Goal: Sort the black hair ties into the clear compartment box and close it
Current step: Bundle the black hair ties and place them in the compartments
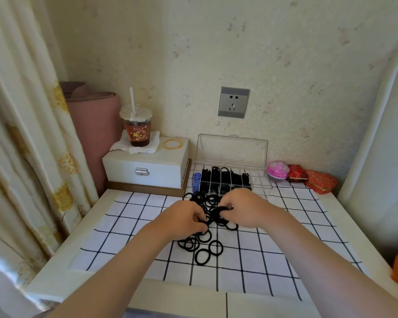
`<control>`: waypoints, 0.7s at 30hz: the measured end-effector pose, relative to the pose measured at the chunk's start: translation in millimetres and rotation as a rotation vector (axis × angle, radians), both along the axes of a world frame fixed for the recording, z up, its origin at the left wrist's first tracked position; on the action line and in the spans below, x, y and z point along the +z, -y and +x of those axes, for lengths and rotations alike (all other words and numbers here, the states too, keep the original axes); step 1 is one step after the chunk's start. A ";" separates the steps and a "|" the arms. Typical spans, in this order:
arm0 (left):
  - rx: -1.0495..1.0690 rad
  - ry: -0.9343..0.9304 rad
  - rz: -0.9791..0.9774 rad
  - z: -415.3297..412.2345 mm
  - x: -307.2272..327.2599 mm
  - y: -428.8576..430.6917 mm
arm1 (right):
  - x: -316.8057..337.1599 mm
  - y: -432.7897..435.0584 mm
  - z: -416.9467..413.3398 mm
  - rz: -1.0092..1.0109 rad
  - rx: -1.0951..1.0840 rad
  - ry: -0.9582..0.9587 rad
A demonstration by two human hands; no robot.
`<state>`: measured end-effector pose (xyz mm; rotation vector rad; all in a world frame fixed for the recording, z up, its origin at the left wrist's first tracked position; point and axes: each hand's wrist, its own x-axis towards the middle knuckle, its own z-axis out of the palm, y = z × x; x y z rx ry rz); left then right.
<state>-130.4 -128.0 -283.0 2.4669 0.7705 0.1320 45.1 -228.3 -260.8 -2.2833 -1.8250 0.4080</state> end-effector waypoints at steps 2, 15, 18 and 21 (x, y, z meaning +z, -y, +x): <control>0.014 -0.086 0.059 1.6 0.8 2.9 | 5.1 2.9 3.1 0.025 -0.021 -0.037; 0.060 -0.130 -0.005 -1.6 6.9 -13.4 | 4.6 -7.3 -6.5 -0.027 0.070 -0.105; 0.101 0.024 -0.080 -10.9 11.4 -28.5 | 0.4 -12.4 -13.0 -0.065 0.121 -0.052; 0.146 0.091 -0.175 -17.5 9.6 -38.3 | -5.0 -16.7 -19.6 -0.117 0.159 0.027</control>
